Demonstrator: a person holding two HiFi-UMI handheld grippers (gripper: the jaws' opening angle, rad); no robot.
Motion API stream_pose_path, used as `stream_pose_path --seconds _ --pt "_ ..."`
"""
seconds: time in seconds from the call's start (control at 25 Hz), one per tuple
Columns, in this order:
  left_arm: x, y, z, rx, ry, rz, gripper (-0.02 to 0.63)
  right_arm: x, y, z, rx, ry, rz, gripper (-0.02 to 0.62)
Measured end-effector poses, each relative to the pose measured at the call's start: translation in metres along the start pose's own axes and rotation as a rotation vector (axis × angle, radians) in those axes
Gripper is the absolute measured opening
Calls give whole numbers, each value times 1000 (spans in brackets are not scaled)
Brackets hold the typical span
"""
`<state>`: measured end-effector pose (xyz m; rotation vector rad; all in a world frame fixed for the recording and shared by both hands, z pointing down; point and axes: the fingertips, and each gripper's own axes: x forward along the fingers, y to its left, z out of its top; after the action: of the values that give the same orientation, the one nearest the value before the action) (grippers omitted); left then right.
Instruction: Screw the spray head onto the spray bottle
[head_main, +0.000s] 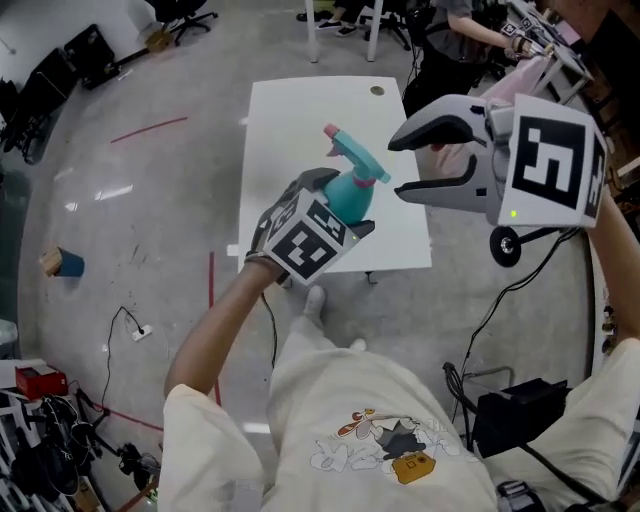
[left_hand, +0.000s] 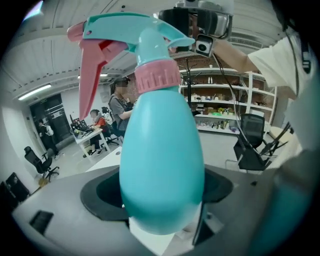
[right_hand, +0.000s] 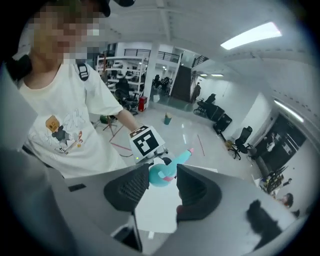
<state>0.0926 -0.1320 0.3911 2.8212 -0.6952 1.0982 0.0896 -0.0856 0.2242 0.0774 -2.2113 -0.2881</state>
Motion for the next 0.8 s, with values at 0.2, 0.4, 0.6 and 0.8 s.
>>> stream_pose_path --seconds 0.2,0.4,0.6,0.8 --pt "-1 -7 -21 80 34 -138 414 6 7 22 -125 57 66 160" --pt "-15 -31 -22 167 14 -337 414 1 14 36 -274 77 176 160" --pt "-33 -56 -17 262 -60 -576 414 0 21 51 -430 67 243 161" --pt "-52 -75 -17 339 -83 -693 414 10 34 52 -526 104 312 179"
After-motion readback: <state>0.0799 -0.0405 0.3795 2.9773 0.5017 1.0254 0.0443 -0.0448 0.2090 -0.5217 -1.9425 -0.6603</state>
